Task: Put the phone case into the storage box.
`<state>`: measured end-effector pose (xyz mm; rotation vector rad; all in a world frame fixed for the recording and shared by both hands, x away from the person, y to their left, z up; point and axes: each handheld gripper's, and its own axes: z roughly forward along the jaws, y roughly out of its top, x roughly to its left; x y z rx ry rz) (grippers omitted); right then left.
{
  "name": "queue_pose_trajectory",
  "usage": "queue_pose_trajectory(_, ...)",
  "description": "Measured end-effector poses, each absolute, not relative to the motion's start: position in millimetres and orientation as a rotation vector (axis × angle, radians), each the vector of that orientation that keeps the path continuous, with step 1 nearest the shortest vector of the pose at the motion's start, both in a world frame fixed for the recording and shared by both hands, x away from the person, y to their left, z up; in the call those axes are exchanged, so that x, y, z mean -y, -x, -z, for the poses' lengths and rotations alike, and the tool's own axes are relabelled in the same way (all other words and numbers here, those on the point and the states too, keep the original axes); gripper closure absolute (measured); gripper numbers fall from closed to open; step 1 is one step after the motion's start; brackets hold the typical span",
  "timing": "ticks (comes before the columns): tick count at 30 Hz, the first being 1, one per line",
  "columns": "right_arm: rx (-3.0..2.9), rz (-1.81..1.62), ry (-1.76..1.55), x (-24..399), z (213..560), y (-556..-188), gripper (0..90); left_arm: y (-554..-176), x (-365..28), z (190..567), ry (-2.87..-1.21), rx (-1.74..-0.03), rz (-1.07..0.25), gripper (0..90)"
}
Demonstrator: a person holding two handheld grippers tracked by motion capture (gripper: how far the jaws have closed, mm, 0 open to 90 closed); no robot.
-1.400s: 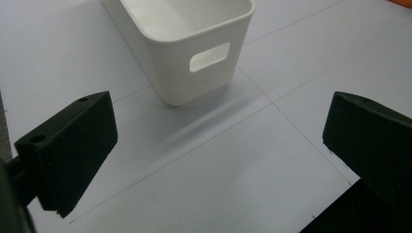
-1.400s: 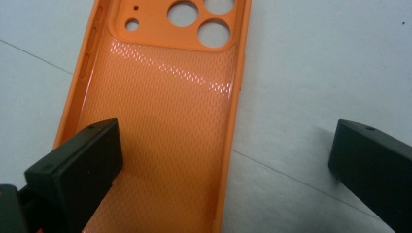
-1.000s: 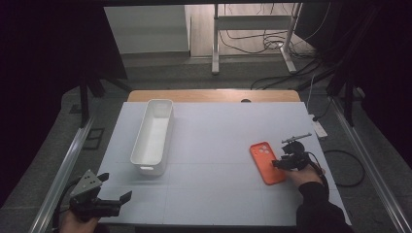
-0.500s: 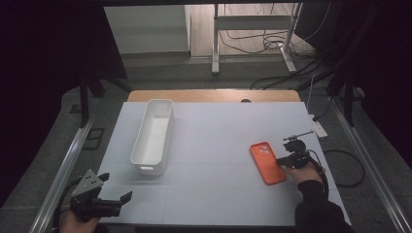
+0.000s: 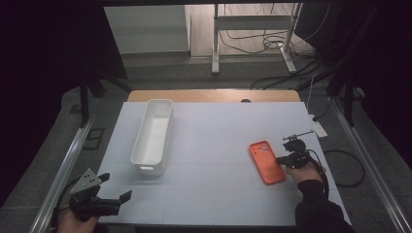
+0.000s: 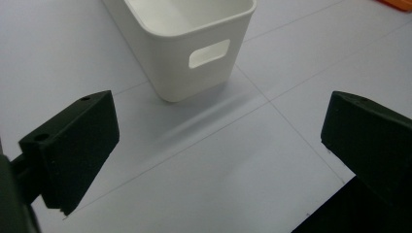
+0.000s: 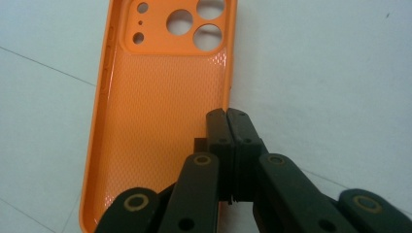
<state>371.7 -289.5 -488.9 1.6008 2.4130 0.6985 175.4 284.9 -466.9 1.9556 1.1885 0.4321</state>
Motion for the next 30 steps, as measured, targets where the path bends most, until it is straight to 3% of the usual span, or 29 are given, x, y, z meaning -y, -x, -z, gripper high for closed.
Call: queue_pose_trajectory(30, -2.321, -0.932, -1.490, 291.2, 457.3, -354.4, 88.8, -176.1, -283.4, 466.9, -1.968, -1.181, -0.432, 0.0)
